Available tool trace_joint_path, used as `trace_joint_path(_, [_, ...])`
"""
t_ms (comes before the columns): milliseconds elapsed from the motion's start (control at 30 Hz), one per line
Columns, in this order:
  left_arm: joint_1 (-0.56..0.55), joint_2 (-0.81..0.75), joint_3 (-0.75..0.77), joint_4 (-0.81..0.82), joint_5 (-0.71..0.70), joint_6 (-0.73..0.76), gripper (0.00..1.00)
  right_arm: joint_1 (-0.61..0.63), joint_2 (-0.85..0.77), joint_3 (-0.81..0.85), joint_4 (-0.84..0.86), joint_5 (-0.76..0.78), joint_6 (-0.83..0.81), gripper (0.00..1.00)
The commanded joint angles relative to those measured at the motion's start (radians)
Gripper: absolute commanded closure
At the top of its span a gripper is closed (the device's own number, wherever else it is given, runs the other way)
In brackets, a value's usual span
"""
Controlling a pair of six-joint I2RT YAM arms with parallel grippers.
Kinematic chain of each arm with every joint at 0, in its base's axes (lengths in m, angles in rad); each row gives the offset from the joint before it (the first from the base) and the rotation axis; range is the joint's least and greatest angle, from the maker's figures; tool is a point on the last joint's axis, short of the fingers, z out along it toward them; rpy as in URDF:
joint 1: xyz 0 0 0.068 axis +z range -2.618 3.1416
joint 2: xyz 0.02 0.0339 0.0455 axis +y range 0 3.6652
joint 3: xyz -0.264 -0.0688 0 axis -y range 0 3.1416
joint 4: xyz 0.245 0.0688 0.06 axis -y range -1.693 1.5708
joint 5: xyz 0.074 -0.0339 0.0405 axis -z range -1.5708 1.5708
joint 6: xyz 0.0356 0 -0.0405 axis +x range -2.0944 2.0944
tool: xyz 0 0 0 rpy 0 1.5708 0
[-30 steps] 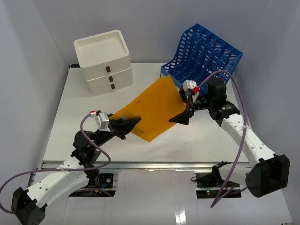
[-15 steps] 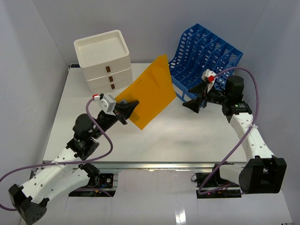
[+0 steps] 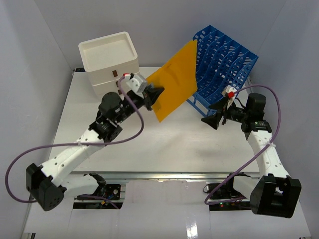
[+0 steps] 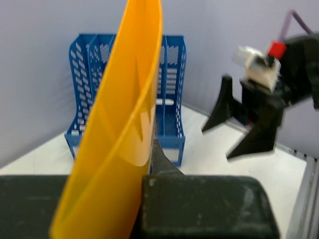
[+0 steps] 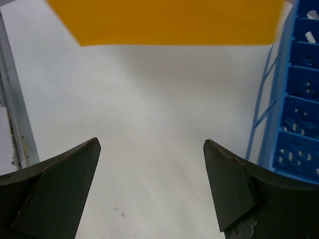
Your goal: Organize the desk
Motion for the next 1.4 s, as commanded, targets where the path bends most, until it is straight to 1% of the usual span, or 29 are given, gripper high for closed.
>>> trace_joint_path(0, [0.022,0.181,0.246,0.086,0.042,0.027,1.00,-0.004,-0.032,-0.038,-0.151,-0.100,-0.214,0.10])
trace_joint_path(133, [0.032,0.372,0.440,0.088,0.081,0.063,1.00,-0.007,-0.044,-0.066,-0.227,-0.106,-0.307,0.10])
trace_joint_path(267, [0.035,0.481,0.531,0.122,0.114,0.089,1.00,-0.015,-0.049,-0.066,-0.226,-0.113,-0.324,0.10])
trace_joint_path(467, [0.042,0.641,0.666,0.205,0.155,0.073,1.00,-0.016,-0.049,-0.068,-0.237,-0.130,-0.339,0.10])
trace_joint_path(567, [0.043,0.731,0.781,0.196,0.190,0.053,1.00,-0.016,-0.047,-0.066,-0.239,-0.122,-0.344,0.10])
trace_joint_path(633, [0.043,0.770,0.825,0.194,0.203,0.049,1.00,-0.017,-0.049,-0.066,-0.240,-0.115,-0.345,0.10])
trace_joint_path(800, [0.043,0.857,0.895,0.204,0.207,0.046,1.00,-0.018,-0.044,-0.068,-0.233,-0.118,-0.340,0.10])
trace_joint_path(933, [0.043,0.922,0.908,0.277,0.206,0.001,1.00,-0.019,-0.029,-0.068,-0.220,-0.126,-0.322,0.10])
trace_joint_path(1100, [0.043,1.026,0.991,0.343,0.210,-0.035,1.00,-0.034,-0.027,-0.072,-0.215,-0.125,-0.316,0.10])
trace_joint_path(1267, [0.043,1.105,1.066,0.375,0.212,-0.072,1.00,-0.041,-0.023,-0.077,-0.205,-0.128,-0.307,0.10])
trace_joint_path(1367, [0.043,1.133,1.074,0.391,0.202,-0.070,1.00,-0.041,-0.020,-0.077,-0.202,-0.134,-0.304,0.10])
